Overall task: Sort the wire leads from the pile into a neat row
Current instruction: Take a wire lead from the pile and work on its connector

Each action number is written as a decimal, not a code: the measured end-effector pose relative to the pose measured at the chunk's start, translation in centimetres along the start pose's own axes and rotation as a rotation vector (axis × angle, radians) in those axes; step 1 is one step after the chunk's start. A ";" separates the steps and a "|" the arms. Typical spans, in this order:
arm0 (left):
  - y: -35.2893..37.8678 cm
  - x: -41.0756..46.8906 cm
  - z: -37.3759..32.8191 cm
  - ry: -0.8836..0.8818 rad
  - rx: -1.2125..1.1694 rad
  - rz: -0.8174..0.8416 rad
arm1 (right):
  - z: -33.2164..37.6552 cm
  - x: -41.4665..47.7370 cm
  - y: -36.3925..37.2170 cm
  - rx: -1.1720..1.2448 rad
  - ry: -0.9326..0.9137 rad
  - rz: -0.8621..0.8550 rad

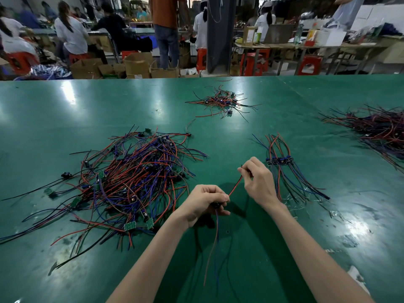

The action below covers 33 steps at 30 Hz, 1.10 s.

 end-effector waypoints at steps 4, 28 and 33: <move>-0.1 -0.1 0.0 0.004 0.002 -0.013 | -1.8 0.6 -0.3 0.213 0.238 0.016; -4.4 -0.2 -1.5 0.180 -0.127 -0.470 | 1.2 -3.8 4.5 0.837 0.897 0.701; -4.9 -0.2 -1.4 0.177 -0.227 -0.532 | 4.4 -6.0 6.4 0.876 0.851 0.842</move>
Point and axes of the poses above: each hand's wrist, its own x-axis towards the middle knuckle, its own y-axis out of the palm, z = x × y, the point moved 8 cm from there along x, towards the middle knuckle, and after that the axes turned 10 degrees about y, right-handed, at the moved point
